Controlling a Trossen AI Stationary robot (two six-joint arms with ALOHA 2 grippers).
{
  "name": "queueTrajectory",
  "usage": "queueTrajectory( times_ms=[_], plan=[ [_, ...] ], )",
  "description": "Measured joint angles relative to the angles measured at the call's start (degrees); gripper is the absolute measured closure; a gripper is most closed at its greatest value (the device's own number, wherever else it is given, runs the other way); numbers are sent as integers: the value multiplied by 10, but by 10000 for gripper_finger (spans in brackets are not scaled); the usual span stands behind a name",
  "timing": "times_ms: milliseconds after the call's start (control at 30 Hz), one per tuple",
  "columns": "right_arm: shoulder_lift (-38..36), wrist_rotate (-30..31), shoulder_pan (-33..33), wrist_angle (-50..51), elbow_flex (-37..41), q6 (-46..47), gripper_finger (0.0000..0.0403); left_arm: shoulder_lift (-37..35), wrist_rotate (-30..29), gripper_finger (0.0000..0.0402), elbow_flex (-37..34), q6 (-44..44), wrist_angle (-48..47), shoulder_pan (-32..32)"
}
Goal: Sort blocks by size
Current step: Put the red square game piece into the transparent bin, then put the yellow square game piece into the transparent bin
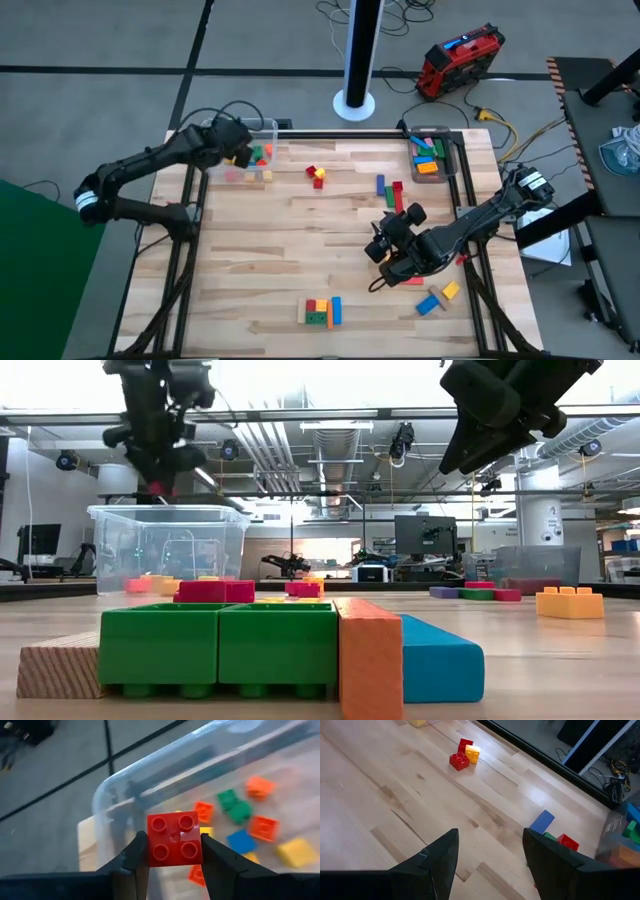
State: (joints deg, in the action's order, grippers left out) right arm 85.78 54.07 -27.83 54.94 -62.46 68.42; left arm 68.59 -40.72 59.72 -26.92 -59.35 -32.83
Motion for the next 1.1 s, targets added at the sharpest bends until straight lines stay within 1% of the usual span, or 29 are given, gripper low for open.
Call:
queueTrajectory(
  times_ms=[67,133,333,533,633,800,1100],
  plan=[
    [0,0,0,0,0,0,193,3,-5,270,-5,-1,3,-25],
    [0,0,0,0,0,0,193,5,-6,255,-9,0,3,-36],
    [0,0,0,0,0,0,193,6,-6,213,-15,10,9,-35],
    [0,0,1,0,0,-4,193,6,-6,204,-15,12,11,-31],
    [0,0,1,0,0,-4,193,6,-8,203,-15,12,11,-19],
    [0,0,1,0,0,-3,193,6,-8,203,-20,3,14,40],
    [0,-9,1,-2,0,13,193,6,-7,203,-26,-55,31,207]
  ],
)
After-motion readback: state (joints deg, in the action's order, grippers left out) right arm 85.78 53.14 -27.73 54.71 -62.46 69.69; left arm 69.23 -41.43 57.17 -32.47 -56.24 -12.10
